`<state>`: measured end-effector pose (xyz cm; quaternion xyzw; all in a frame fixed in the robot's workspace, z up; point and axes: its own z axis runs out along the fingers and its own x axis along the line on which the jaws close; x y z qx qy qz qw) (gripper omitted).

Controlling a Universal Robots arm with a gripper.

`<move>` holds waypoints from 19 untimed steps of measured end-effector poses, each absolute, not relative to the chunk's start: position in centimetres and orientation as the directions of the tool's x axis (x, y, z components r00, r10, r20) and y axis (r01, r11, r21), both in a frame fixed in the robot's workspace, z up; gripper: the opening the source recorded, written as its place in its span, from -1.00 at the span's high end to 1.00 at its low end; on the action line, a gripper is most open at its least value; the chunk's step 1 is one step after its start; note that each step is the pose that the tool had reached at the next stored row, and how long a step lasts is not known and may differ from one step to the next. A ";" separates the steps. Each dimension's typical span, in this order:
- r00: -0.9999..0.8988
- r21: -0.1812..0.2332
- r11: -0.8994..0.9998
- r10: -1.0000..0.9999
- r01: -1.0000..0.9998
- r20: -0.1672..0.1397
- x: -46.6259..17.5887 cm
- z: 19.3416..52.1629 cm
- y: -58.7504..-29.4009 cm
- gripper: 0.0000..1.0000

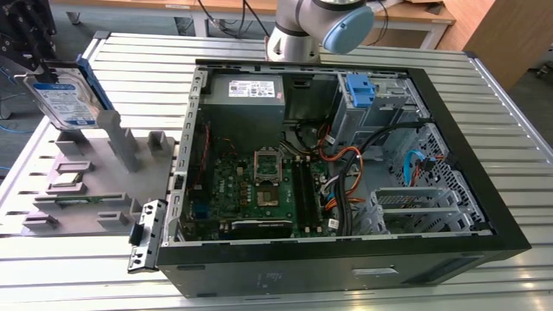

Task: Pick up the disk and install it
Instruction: 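Pick up the disk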

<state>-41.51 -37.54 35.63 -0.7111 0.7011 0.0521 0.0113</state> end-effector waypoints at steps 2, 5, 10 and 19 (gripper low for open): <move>0.011 0.057 -0.016 -0.997 -0.998 -0.078 -41.5 35.6 -37.5 0.29; 0.012 0.057 -0.016 -0.997 -0.998 -0.074 -41.5 35.6 -37.5 0.29; 0.012 0.057 -0.016 -0.997 -0.998 -0.074 -41.5 35.6 -37.5 0.29; 0.012 0.057 -0.016 -0.998 -0.998 -0.068 -41.5 35.6 -37.5 0.29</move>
